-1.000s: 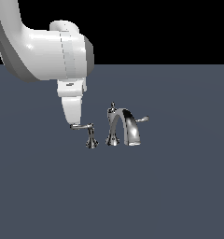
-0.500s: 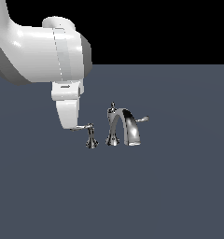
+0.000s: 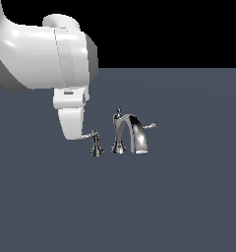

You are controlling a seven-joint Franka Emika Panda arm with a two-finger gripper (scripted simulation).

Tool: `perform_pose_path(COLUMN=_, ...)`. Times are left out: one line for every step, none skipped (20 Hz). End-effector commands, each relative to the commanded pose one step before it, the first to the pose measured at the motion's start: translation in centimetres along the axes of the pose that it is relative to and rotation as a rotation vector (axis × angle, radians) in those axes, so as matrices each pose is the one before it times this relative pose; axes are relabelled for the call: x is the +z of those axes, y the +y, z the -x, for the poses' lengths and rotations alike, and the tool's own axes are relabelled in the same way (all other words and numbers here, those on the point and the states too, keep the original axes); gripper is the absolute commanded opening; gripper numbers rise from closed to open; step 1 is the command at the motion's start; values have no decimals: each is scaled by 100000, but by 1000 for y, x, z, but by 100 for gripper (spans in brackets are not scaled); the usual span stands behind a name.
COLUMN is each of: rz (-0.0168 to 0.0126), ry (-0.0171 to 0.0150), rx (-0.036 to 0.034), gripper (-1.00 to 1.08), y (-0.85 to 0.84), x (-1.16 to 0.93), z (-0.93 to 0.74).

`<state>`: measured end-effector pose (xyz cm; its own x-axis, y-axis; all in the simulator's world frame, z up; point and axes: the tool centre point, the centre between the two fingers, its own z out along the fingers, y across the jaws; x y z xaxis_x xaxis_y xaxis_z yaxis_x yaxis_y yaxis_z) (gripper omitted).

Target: Turn on the faucet by rotating a designated handle.

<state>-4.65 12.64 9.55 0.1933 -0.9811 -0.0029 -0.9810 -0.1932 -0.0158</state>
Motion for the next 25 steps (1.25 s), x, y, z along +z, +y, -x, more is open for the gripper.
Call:
perform_pose_path(rz=1048, ry=311, rx=7, gripper=-100, y=1298, x=-1, z=-322)
perform_pose_path(rz=57, ry=0, rx=-79, gripper=-100, y=340, x=2, z=-62)
perform_pose_path(rz=50, ry=0, rx=-69, gripper=-100, y=341, x=-2, z=-68)
perform_pose_path(rz=50, ry=-1, rx=-69, gripper=-100, y=341, x=-2, z=-68)
perform_pose_path(rz=57, ry=-1, rx=-79, gripper=-100, y=341, x=2, z=-63)
perform_pose_path(rz=49, ry=-1, rx=-69, gripper=-100, y=342, x=-2, z=-68)
perform_pose_path(rz=57, ry=-1, rx=-79, gripper=-100, y=341, x=2, z=-63)
perform_pose_path(rz=49, ry=-2, rx=-69, gripper=-100, y=342, x=-2, z=-69)
perform_pose_path(rz=49, ry=-2, rx=-69, gripper=-100, y=341, x=-3, z=-69)
perform_pose_path(rz=56, ry=-3, rx=-80, gripper=-100, y=340, x=1, z=-64)
perform_pose_path(rz=0, ry=0, rx=0, gripper=-100, y=0, x=0, z=0)
perform_pose_path(rz=-214, ry=-347, rx=-1271, gripper=-100, y=-391, x=44, z=810)
perform_pose_path(rz=21, ry=26, rx=92, gripper=-100, y=195, x=-5, z=-431)
perform_pose_path(rz=21, ry=26, rx=92, gripper=-100, y=195, x=-5, z=-432)
perform_pose_path(rz=21, ry=26, rx=92, gripper=-100, y=195, x=-5, z=-433)
perform_pose_path(rz=21, ry=26, rx=92, gripper=-100, y=196, x=-5, z=-435)
perform_pose_path(rz=21, ry=26, rx=92, gripper=-100, y=196, x=-5, z=-436)
perform_pose_path(rz=21, ry=26, rx=92, gripper=-100, y=196, x=-5, z=-437)
perform_pose_path(rz=21, ry=26, rx=92, gripper=-100, y=197, x=-5, z=-439)
perform_pose_path(rz=21, ry=26, rx=92, gripper=-100, y=197, x=-5, z=-440)
perform_pose_path(rz=21, ry=26, rx=92, gripper=-100, y=197, x=-5, z=-442)
perform_pose_path(rz=21, ry=26, rx=92, gripper=-100, y=197, x=-5, z=-443)
perform_pose_path(rz=26, ry=32, rx=112, gripper=-100, y=197, x=-3, z=-454)
perform_pose_path(rz=18, ry=23, rx=79, gripper=-100, y=197, x=-6, z=-442)
perform_pose_path(rz=0, ry=0, rx=0, gripper=-100, y=0, x=0, z=0)
